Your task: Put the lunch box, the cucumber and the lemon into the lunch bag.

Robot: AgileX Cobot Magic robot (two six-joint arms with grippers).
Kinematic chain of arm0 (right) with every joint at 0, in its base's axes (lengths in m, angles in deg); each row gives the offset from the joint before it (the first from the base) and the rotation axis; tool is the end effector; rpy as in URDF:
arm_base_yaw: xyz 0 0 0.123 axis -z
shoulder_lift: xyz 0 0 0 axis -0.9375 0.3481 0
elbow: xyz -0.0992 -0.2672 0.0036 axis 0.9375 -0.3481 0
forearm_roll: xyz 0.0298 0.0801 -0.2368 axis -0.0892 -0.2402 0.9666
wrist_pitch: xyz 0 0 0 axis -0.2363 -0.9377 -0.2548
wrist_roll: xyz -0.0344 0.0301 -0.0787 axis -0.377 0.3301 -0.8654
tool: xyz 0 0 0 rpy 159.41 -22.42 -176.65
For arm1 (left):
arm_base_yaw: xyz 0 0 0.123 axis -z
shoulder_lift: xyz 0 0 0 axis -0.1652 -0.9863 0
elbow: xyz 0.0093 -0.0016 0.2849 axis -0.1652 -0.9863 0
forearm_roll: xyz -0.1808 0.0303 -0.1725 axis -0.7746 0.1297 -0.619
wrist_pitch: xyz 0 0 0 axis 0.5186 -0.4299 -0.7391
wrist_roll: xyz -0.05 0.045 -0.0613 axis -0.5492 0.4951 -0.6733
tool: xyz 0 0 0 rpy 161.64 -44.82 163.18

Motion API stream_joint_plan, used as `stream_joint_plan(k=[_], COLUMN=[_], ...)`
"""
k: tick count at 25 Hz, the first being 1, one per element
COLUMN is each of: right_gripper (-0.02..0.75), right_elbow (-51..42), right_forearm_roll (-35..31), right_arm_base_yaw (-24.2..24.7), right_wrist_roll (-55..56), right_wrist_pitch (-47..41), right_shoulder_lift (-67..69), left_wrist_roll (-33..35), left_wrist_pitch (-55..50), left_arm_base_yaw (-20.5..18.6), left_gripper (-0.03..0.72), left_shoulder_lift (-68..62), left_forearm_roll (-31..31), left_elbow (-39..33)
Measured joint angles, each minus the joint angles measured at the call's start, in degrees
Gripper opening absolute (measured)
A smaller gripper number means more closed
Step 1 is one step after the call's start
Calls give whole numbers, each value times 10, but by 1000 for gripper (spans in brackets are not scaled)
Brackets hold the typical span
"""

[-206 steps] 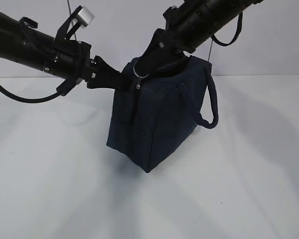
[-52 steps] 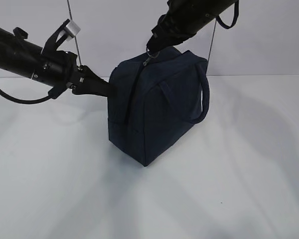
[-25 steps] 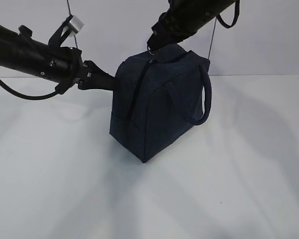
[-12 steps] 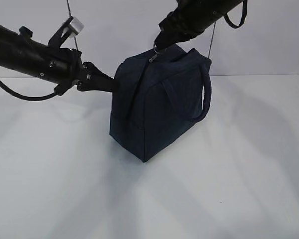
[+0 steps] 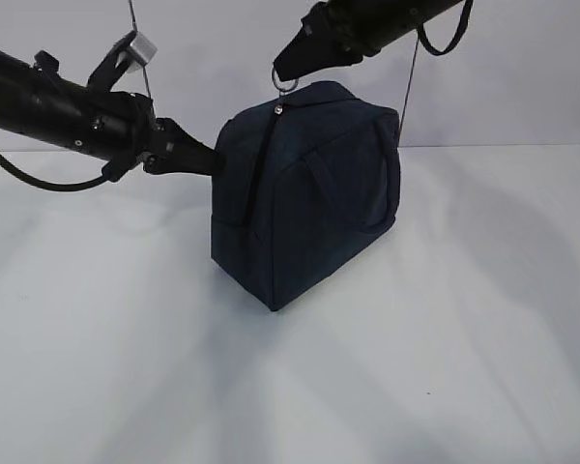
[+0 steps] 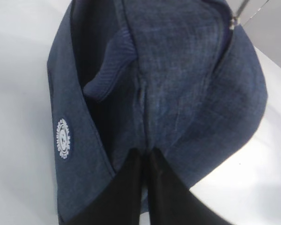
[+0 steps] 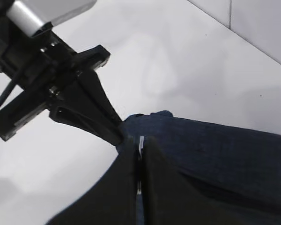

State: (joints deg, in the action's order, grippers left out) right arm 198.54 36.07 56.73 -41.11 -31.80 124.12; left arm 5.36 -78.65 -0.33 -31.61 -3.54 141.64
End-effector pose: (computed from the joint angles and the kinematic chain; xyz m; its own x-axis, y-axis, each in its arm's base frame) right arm 0.4342 0.1594 0.3223 -0.4767 -0.4031 -0.7812 -0.8114 0.5437 0.2146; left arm 0.4007 -0.1361 0.2018 -0.6034 0.2696 -0.7504 0.7548 0.4967 -0.4285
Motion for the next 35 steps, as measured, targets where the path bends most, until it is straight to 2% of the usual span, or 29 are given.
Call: stream_joint_plan(k=[5, 12, 19, 24, 35], right_gripper=[8, 8, 8, 8, 8], right_elbow=[0, 0, 5, 5, 5], right_forearm_roll=[-31, -23, 37, 71, 76], right_arm_base_yaw=[1, 3, 3, 3, 3], right_wrist_roll=[-23, -27, 1, 19, 27], right_wrist_pitch=[-43, -47, -15, -9, 16], right_shoulder_lift=[1, 2, 2, 2, 2], left_wrist_roll=[3, 7, 7, 3, 2], left_wrist_pitch=[28, 54, 58, 58, 60], left_arm_base_yaw=[17, 37, 38, 23, 18], left_gripper=[-7, -7, -7, -7, -7], left_shoulder_lift=[0, 0, 0, 0, 23], left_forearm_roll=[-6, -12, -7, -3, 9], left_elbow=[0, 0, 0, 0, 0])
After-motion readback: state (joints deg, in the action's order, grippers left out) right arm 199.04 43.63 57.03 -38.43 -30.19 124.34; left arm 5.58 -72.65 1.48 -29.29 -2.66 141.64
